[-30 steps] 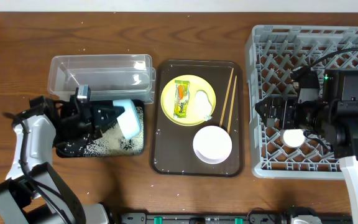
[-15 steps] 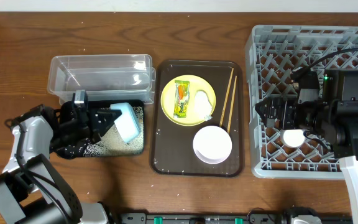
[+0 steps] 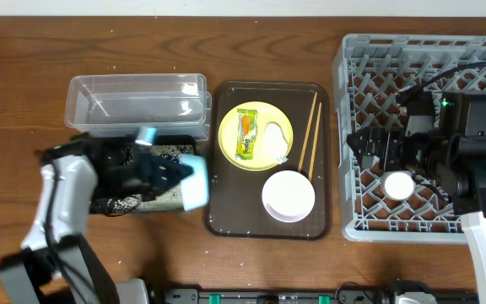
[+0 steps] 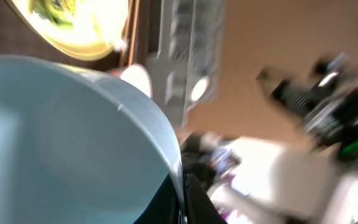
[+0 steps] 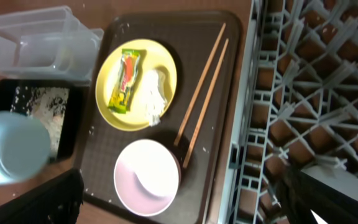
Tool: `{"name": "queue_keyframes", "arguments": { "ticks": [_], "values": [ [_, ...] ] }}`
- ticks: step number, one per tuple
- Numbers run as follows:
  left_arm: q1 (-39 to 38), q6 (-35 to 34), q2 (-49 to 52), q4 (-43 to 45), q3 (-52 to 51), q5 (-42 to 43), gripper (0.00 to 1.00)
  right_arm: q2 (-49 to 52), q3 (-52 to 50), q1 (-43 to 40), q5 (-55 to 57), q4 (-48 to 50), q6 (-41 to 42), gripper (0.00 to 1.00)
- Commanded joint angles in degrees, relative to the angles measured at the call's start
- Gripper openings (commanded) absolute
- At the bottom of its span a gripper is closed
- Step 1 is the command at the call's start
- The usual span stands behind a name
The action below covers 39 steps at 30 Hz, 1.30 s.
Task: Sort waste into correct bins and load items into the dishwasher rack
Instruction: 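Set the empty blue bowl back on the brown tray with the left gripper, then pick the snack wrapper off the yellow plate and drop it in the clear bin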
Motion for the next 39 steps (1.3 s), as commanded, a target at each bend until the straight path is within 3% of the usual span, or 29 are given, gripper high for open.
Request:
{"name": "queue_keyframes", "arguments": {
  "ticks": [1,4,8,14,15,16,18,22,26,28,33,39],
  "values": [
    [-8.74,-11.69,-3.23,6.08,-0.37,-17.33,0.06,-0.04,0.9,0.7,-1.62,1.16,-0.33,0.98],
    [-19.23,-27.08,-3.82,16.81,-2.27,-33.66,0.06,-0.04,0.9,0.7,-3.32,2.08,-0.33,0.98],
    [-31.93,-38.42,-1.7,26.77,-3.65,-43.67,0.06,-0.04,0.9,0.7,-3.5,1.53,-0.35,0.98],
    [-44.94,-50.38,2.05,32.37,-3.65,-58.88,0.07,-0.04,0.9,0.7,-3.48,0.7,-0.35,0.98],
    [-46.42,-51.63,2.6,32.94,-3.65,-60.41,0.14,-0.04,0.9,0.7,-3.48,0.72,-0.35,0.98],
    [-47.56,-52.63,2.8,33.51,-3.63,-61.16,0.29,-0.02,0.9,0.7,-3.48,0.72,-0.35,0.98],
    [-48.96,-53.11,2.62,34.38,-3.26,-61.31,0.39,-0.04,0.9,0.7,-3.48,0.72,-0.37,0.98],
    [-49.13,-52.87,1.64,29.75,2.14,-62.14,0.43,-0.04,0.9,0.7,-3.48,0.7,-0.37,0.98],
    [-49.16,-50.16,1.05,22.47,10.78,-69.61,0.5,-0.04,0.85,0.68,-3.48,0.74,-0.39,0.99],
    [-49.13,-47.69,1.07,21.81,13.64,-73.33,0.58,-0.02,0.74,0.7,-3.48,0.79,-0.37,0.99],
    [-49.03,-40.15,2.8,28.41,14.56,-78.95,0.62,-0.02,0.11,0.7,-3.48,1.07,-0.37,0.99],
    [-46.73,-33.62,13.07,39.6,14.56,-79.3,0.67,-0.02,-0.28,0.7,-3.5,0.55,-0.35,0.99]
  ]
}}
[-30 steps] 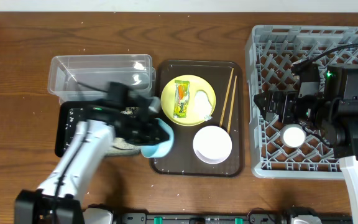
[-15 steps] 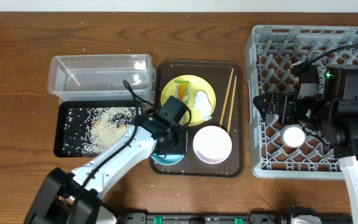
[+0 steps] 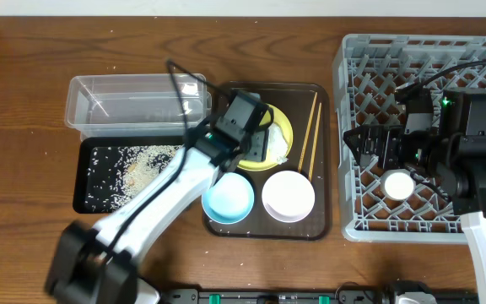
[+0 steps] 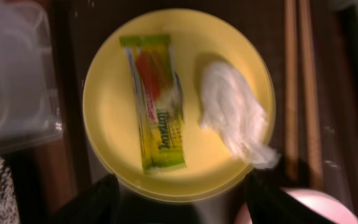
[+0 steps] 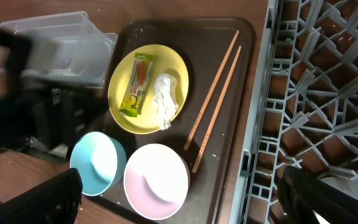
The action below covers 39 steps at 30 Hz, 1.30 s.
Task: Sort waste into correct bins and load items into the dishwasher rack
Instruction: 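Pick the snack wrapper off the yellow plate and drop it in the clear bin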
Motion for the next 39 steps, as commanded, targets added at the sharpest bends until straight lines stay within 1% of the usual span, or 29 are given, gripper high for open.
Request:
{"name": "queue_keyframes", "arguments": {
  "ticks": [1,7,8,9,10,11,13,15,21,26,29,33,34,37,38,39],
  "values": [
    [1.77,5.4,6.86,3.45,0.22,-2.64,0.67,-0.02,-0.26,0.7,-0.85,-0.2,-0.35,0.99],
    [4.15,5.46,16.46,10.56,0.22,-2.67,0.66,-0.02,-0.26,0.7,-1.4,-0.63,-0.33,0.99],
    [4.39,5.42,17.44,11.28,0.22,-2.64,0.61,-0.02,-0.26,0.7,-1.53,-0.74,-0.33,0.99],
    [4.48,5.4,18.18,11.82,0.22,-2.62,0.53,-0.02,-0.26,0.7,-1.53,-0.83,-0.33,0.99],
    [4.46,5.42,18.62,12.02,0.22,-2.62,0.39,-0.02,-0.26,0.7,-1.53,-0.92,-0.33,0.99],
    [4.46,5.4,18.69,12.04,0.22,-2.62,0.28,-0.02,-0.26,0.7,-1.51,-1.05,-0.35,0.99],
    [4.17,5.4,18.12,11.78,0.63,-2.62,0.12,-0.02,-0.26,0.7,-1.51,-1.09,-0.35,0.99],
    [4.02,5.33,16.61,10.45,1.62,-2.54,0.06,-0.02,-0.26,0.7,-1.51,-1.01,-0.35,0.99],
    [4.17,5.35,7.1,2.64,7.1,-2.91,0.06,-0.02,-0.26,0.7,-1.49,-1.05,-0.37,0.99],
    [7.87,5.33,-0.9,1.66,7.56,-4.63,0.06,-0.02,-0.26,0.7,-1.51,-1.11,-0.37,0.99],
    [12.11,4.46,-2.12,0.7,7.56,-5.88,0.06,-0.02,-0.26,0.7,-1.51,-1.05,-0.37,0.99],
    [18.21,3.15,-0.11,-0.46,6.58,-7.41,0.06,-0.02,-0.26,0.7,-1.51,-1.01,-0.37,0.99],
    [19.3,3.15,0.92,-0.59,6.51,-7.41,0.11,-0.02,-0.26,0.7,-1.51,-0.96,-0.37,0.99],
    [21.2,3.02,3.45,-0.59,6.56,-7.1,0.39,-0.02,-0.26,0.7,-1.51,-0.92,-0.37,0.99],
    [21.18,2.89,3.5,-0.59,6.6,-7.08,0.51,-0.02,-0.26,0.7,-1.51,-0.96,-0.37,0.99],
    [20.92,2.21,3.26,-0.66,6.8,-6.71,0.58,-0.02,-0.26,0.7,-1.51,-1.01,-0.37,0.99]
  ]
}}
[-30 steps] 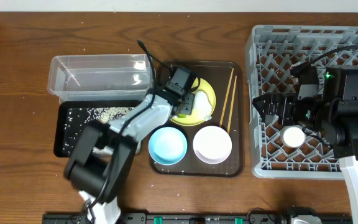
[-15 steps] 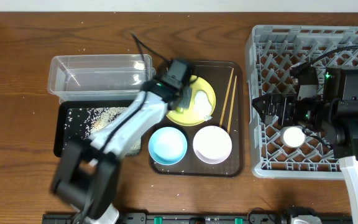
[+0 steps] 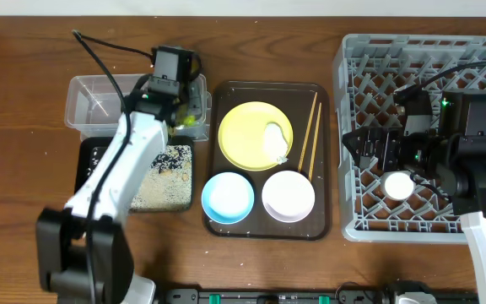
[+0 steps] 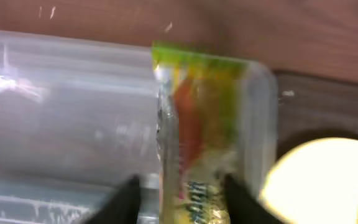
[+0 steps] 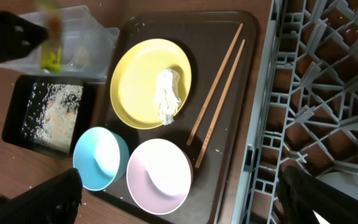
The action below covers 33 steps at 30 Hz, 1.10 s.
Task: Sort waste into correct bins and load items into the dishwasher rack
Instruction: 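Pick the snack wrapper off the yellow plate and drop it in the clear bin, then pick the tissue off the yellow plate and drop it in the clear bin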
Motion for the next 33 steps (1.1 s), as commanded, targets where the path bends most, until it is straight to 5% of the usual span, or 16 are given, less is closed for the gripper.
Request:
{"name": "queue_keyframes", "arguments": {
  "ticks": [1,14,24,27,31,33],
  "values": [
    [-0.96,-2.29,-0.59,-0.11,0.02,1.14,0.6,-0.02,-0.15,0.7,-0.85,-0.09,-0.37,0.99],
    [-19.61,1.25,5.68,1.55,-0.55,5.33,0.61,-0.02,-0.15,0.7,-0.83,-0.33,-0.37,0.99],
    [-24.59,2.64,16.04,7.54,-0.55,9.46,0.6,-0.02,-0.17,0.7,-0.83,-1.05,-0.37,0.99],
    [-24.55,2.6,16.52,7.8,-0.55,7.69,0.48,-0.02,-0.15,0.7,-0.83,-1.25,-0.37,0.99],
    [-23.54,2.56,16.22,7.32,-0.33,6.86,0.06,-0.02,-0.15,0.7,-0.83,-1.33,-0.39,0.99],
    [-23.26,2.54,15.45,6.34,-0.2,7.06,0.06,-0.02,-0.17,0.7,-0.83,-1.42,-0.37,0.99]
  ]
}}
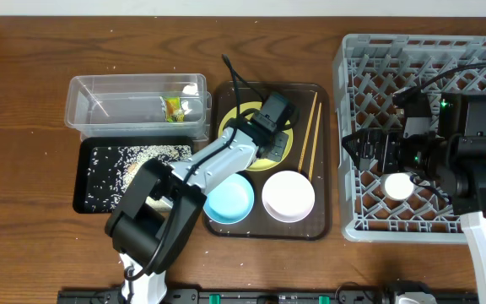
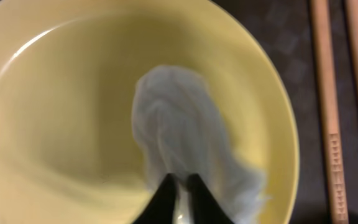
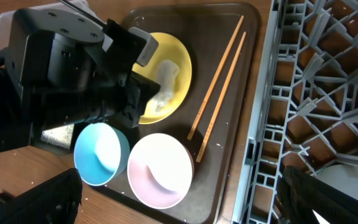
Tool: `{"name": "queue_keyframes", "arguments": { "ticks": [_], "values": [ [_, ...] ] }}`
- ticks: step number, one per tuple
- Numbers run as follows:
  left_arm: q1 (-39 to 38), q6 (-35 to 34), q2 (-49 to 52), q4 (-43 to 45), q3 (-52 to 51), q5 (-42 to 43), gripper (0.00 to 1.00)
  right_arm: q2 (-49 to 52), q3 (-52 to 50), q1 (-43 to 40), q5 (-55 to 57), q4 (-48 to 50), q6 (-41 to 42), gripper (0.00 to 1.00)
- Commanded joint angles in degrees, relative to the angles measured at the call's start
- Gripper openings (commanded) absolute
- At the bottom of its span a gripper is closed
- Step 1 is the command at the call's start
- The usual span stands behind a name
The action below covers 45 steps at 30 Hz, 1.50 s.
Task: Sort waste into correct bins and load items into the dishwasher rack
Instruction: 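Pick the tissue off the yellow plate and drop it in the clear bin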
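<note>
A crumpled white napkin point(image 2: 178, 127) lies on the yellow plate point(image 2: 55, 112) on the brown tray point(image 1: 226, 226). My left gripper point(image 2: 179, 190) is down on the plate, its two dark fingers shut on the napkin's near edge. A yellow-green wrapper point(image 1: 174, 107) lies in the clear bin point(image 1: 108, 105). The blue bowl point(image 1: 229, 198) and the white bowl point(image 1: 288, 196) sit on the tray's front half, with the chopsticks point(image 1: 310, 135) along its right side. My right gripper point(image 1: 368, 149) hangs open over the left part of the grey dishwasher rack point(image 1: 353, 93), holding nothing.
A black tray point(image 1: 87, 181) strewn with rice lies in front of the clear bin. A white cup point(image 1: 397, 186) stands in the rack. My left arm point(image 1: 201, 173) crosses the blue bowl's left side. Bare wood lies left of both bins.
My left gripper was over the clear bin holding the wrapper. The wrapper now lies in the bin, and the gripper is at the yellow plate, shut on the napkin. The right arm has not moved.
My left gripper first held the blue bowl over the black rice tray. Then the bowl stood on the brown tray and the gripper hung open above the plate. Then it held the wrapper over the clear bin. Now the wrapper is in the bin.
</note>
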Motion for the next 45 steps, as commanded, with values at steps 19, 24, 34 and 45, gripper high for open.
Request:
{"name": "queue_keyframes", "arguments": {
  "ticks": [19,24,34,45],
  "values": [
    [0.39,-0.81,1.79,0.68,-0.55,0.52,0.65,-0.02,-0.17,0.7,-0.7,-0.9,-0.39,0.99],
    [0.31,-0.76,1.99,0.59,-0.52,4.26,0.31,-0.02,-0.17,0.7,-0.7,-0.9,-0.39,0.99],
    [7.13,-0.81,-12.24,-7.02,2.27,1.95,0.06,-0.02,-0.15,0.7,-0.7,-0.92,-0.39,0.99],
    [22.95,-0.33,-15.08,-8.46,1.99,-2.47,0.11,-0.02,-0.15,0.7,-0.7,-0.9,-0.39,0.99]
  ]
}}
